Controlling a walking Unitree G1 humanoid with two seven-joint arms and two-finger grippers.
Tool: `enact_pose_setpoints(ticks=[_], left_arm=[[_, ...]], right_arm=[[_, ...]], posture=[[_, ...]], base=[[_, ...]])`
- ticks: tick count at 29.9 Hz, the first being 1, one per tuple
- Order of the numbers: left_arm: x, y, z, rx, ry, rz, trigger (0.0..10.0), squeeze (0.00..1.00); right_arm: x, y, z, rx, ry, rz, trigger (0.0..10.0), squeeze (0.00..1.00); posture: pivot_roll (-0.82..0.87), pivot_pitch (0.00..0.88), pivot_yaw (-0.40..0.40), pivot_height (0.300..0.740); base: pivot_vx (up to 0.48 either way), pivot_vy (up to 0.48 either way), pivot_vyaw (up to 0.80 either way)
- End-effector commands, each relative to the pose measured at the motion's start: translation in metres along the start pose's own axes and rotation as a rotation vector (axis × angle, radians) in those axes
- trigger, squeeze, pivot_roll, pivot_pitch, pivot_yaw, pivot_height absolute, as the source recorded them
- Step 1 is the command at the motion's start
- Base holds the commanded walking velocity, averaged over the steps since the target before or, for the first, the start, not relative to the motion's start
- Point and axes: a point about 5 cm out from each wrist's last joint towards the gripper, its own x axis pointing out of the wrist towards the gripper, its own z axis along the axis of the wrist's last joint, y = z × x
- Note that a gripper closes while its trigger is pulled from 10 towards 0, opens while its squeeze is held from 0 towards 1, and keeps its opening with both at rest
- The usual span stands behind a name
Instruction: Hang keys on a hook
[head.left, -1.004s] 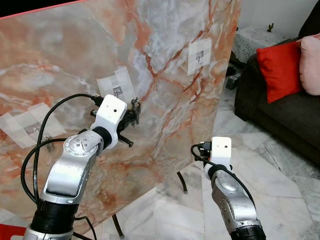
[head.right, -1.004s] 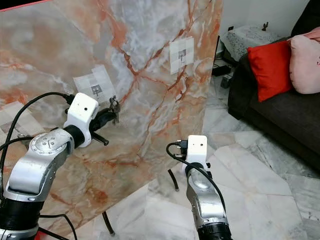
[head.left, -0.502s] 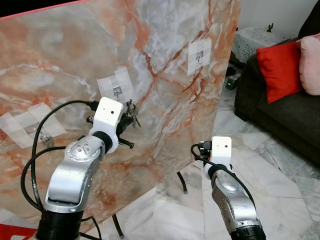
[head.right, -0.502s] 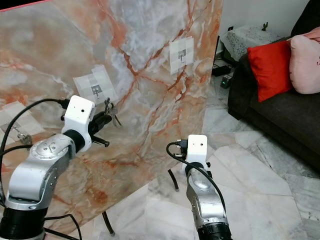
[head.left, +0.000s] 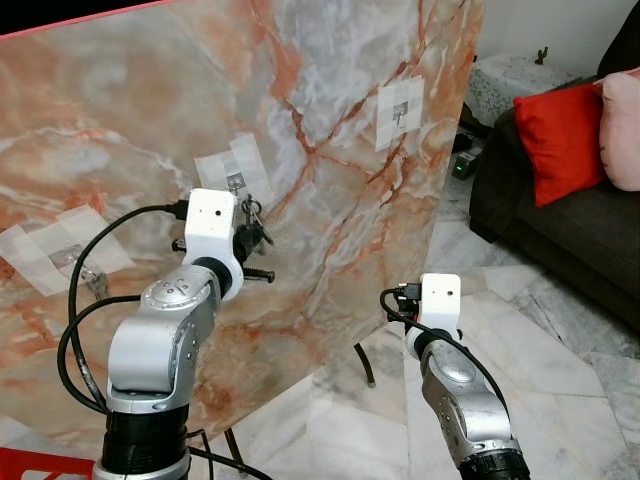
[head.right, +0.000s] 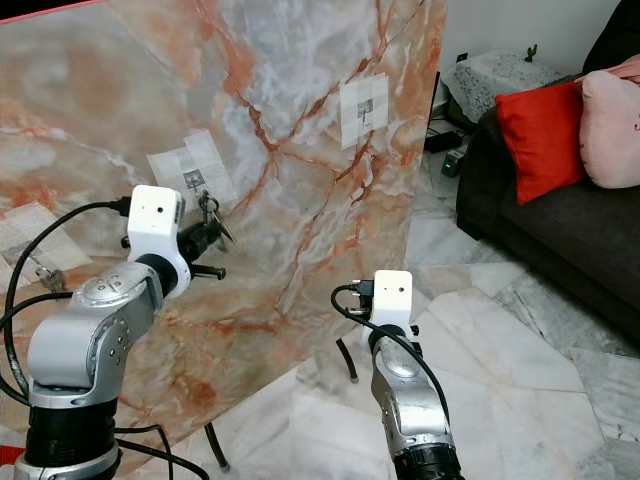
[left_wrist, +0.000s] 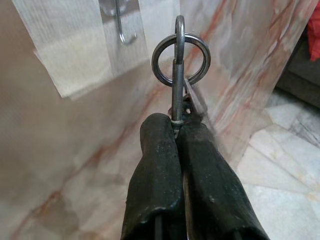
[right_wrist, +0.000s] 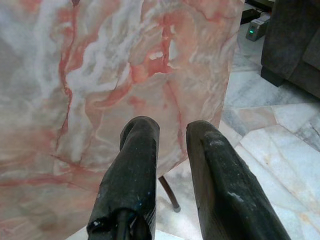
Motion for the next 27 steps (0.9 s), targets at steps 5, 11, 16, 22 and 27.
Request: enact_pose_setpoints(ticks=[5, 11, 16, 22, 27], left_arm=[[-0.0032, 0.0019, 0.0084, -0.018, -0.017, 0.035, 10.0, 0.0], [-0.0022, 0.0046, 0.015, -0.05, -0.044, 0.071, 10.0, 0.0], [-0.0004, 0.0032, 0.0156, -0.041, -0.039, 0.068, 10.0, 0.0], [0.0015, 0.0016, 0.0161, -0.03, -0.028, 0.07, 10.0, 0.0], [0.0022, 0.0027, 0.0149, -0.022, -0.014, 0.091, 10.0, 0.0]], right_arm=[[0.0002, 0.0029, 0.0004, -0.007, -0.001, 0.009, 10.0, 0.0], [0.0002, 0.0034, 0.0002, -0.006, -0.001, 0.01, 10.0, 0.0], [0.0003, 0.004, -0.0003, -0.006, 0.0, 0.011, 10.0, 0.0], [0.0002, 0.0044, -0.0005, -0.005, 0.001, 0.01, 10.0, 0.0], [0.0002, 0.0045, -0.0005, -0.004, 0.001, 0.009, 10.0, 0.0]], posture=[[0.1, 0.041, 0.022, 0.74], [0.1, 0.041, 0.022, 0.74], [0.1, 0.04, 0.023, 0.74], [0.1, 0.04, 0.027, 0.74], [0.1, 0.04, 0.028, 0.74]], base=[[0.0, 0.0, 0.0], [0.0, 0.0, 0.0], [0.0, 0.0, 0.0], [0.0, 0.0, 0.0], [0.0, 0.0, 0.0]])
